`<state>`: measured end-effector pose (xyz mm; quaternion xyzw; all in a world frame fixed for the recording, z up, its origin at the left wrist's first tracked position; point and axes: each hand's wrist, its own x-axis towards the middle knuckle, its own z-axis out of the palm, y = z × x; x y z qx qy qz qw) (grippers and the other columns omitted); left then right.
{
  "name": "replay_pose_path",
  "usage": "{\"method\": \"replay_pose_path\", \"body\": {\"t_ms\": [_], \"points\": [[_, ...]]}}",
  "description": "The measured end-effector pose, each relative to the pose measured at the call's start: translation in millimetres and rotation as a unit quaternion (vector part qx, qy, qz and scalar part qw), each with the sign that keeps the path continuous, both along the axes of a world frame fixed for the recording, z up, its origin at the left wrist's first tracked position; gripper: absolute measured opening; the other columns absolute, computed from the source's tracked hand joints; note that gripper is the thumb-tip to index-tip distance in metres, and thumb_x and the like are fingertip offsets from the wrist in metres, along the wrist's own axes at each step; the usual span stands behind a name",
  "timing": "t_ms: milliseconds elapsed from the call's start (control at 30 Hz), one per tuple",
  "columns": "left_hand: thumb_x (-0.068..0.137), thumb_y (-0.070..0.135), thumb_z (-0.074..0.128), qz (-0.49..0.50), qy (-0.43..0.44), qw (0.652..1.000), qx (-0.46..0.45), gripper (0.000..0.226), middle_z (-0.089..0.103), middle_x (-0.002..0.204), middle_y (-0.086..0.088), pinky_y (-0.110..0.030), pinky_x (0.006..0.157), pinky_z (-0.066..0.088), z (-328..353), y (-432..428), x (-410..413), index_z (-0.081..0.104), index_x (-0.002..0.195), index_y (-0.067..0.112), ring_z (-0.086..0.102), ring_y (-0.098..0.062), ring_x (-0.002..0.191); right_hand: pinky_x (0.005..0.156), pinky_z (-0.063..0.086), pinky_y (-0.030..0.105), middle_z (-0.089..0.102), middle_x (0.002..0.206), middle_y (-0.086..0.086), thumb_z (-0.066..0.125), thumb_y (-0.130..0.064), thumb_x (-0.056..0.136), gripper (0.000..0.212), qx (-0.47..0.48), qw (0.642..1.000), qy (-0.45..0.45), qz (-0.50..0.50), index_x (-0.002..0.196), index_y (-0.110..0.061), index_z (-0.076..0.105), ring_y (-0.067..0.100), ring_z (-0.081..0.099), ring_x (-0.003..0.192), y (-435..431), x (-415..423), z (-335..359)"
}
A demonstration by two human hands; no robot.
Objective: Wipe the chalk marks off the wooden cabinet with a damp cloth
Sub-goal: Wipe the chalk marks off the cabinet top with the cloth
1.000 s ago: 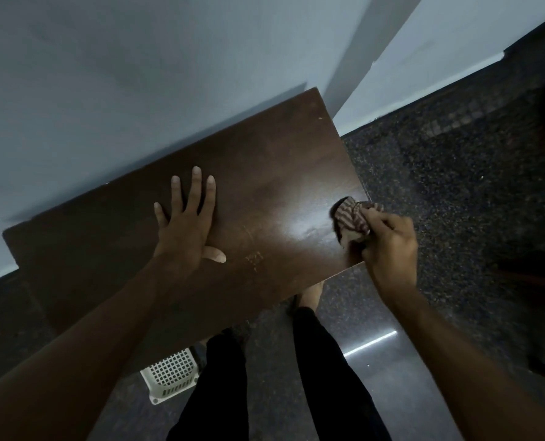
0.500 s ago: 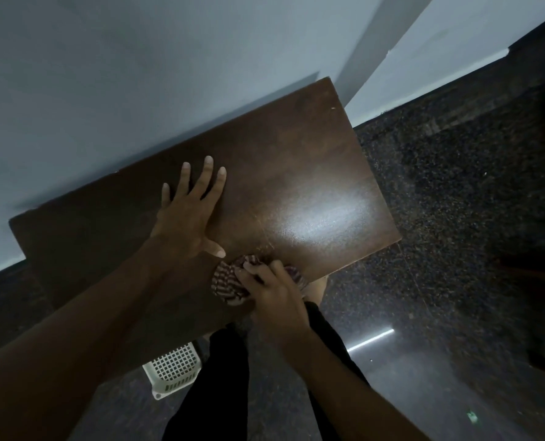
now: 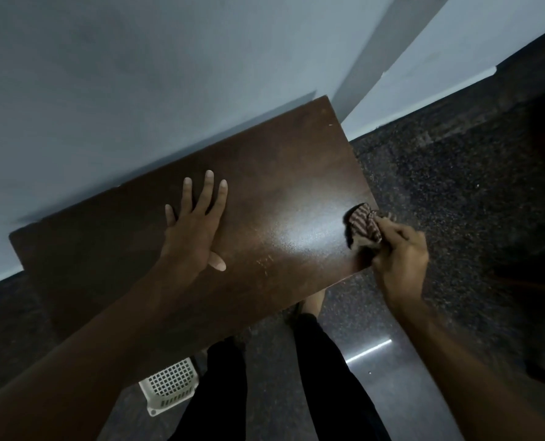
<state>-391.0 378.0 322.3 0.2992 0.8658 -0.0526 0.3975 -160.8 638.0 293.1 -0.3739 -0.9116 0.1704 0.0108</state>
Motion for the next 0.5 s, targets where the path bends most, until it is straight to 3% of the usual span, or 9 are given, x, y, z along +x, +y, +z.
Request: {"method": "replay_pose_path", "body": {"t_ms": [100, 133, 200, 267, 333, 433, 500], "points": [[0.054, 0.042, 0.094, 0.003, 0.001, 1.000, -0.009, 0.159, -0.047, 0.155, 0.004, -0.068, 0.117, 0.008, 0, 2, -1, -0.029, 0.154, 0.027, -0.034, -0.034, 0.147, 0.074, 0.051, 0.023, 0.056, 0.107, 0.000, 0.069, -0.001, 0.084, 0.025, -0.064, 0.995, 0.065, -0.034, 0.105, -0.014, 0.071, 0.023, 0.056, 0.093, -56, 2, 0], [0.054, 0.041, 0.094, 0.004, 0.002, 1.000, -0.008, 0.159, -0.047, 0.155, 0.004, -0.068, 0.117, 0.008, 0, 2, -1, -0.029, 0.155, 0.027, -0.034, -0.034, 0.147, 0.071, 0.052, 0.023, 0.053, 0.106, -0.003, 0.074, -0.004, 0.083, 0.026, -0.087, 0.992, 0.089, -0.022, 0.105, -0.016, 0.070, 0.023, 0.057, 0.092, -81, 7, 0], [0.053, 0.040, 0.094, 0.007, 0.000, 1.000, -0.005, 0.160, -0.046, 0.155, 0.004, -0.068, 0.117, 0.008, 1, 2, 0, -0.028, 0.155, 0.028, -0.034, -0.034, 0.147, 0.071, 0.054, 0.032, 0.054, 0.111, -0.005, 0.079, 0.004, 0.071, 0.053, -0.114, 0.986, 0.078, 0.096, 0.117, -0.020, 0.070, 0.024, 0.055, 0.095, -130, 15, -6], [0.054, 0.039, 0.095, 0.010, -0.005, 1.000, -0.005, 0.159, -0.046, 0.155, 0.005, -0.069, 0.117, 0.008, 1, 1, 0, -0.028, 0.155, 0.028, -0.034, -0.034, 0.147, 0.072, 0.055, 0.034, 0.058, 0.115, -0.005, 0.080, 0.005, 0.066, 0.064, -0.162, 0.968, 0.066, 0.180, 0.123, -0.022, 0.068, 0.021, 0.054, 0.097, -157, 22, -7], [0.055, 0.038, 0.094, 0.009, -0.005, 1.000, -0.007, 0.159, -0.047, 0.155, 0.005, -0.068, 0.117, 0.007, 0, 2, -1, -0.029, 0.154, 0.028, -0.035, -0.033, 0.147, 0.071, 0.055, 0.029, 0.061, 0.116, -0.003, 0.083, 0.000, 0.066, 0.060, -0.204, 0.947, 0.075, 0.237, 0.121, -0.021, 0.069, 0.018, 0.054, 0.097, -156, 18, -6], [0.055, 0.038, 0.094, 0.010, -0.009, 1.000, -0.011, 0.159, -0.048, 0.154, 0.006, -0.068, 0.117, 0.005, 0, 1, -2, -0.030, 0.154, 0.029, -0.035, -0.033, 0.146, 0.073, 0.054, 0.032, 0.060, 0.119, -0.002, 0.076, -0.009, 0.077, 0.046, -0.191, 0.918, 0.075, 0.339, 0.121, -0.021, 0.068, 0.018, 0.054, 0.095, -115, 6, -8], [0.055, 0.037, 0.094, 0.012, -0.015, 1.000, -0.015, 0.159, -0.049, 0.153, 0.006, -0.067, 0.117, 0.005, 0, 1, -2, -0.031, 0.153, 0.029, -0.036, -0.033, 0.146, 0.081, 0.053, 0.035, 0.061, 0.116, 0.004, 0.074, 0.002, 0.073, 0.050, -0.163, 0.936, 0.054, 0.308, 0.119, -0.017, 0.071, 0.022, 0.055, 0.099, -79, -10, -5]]}}
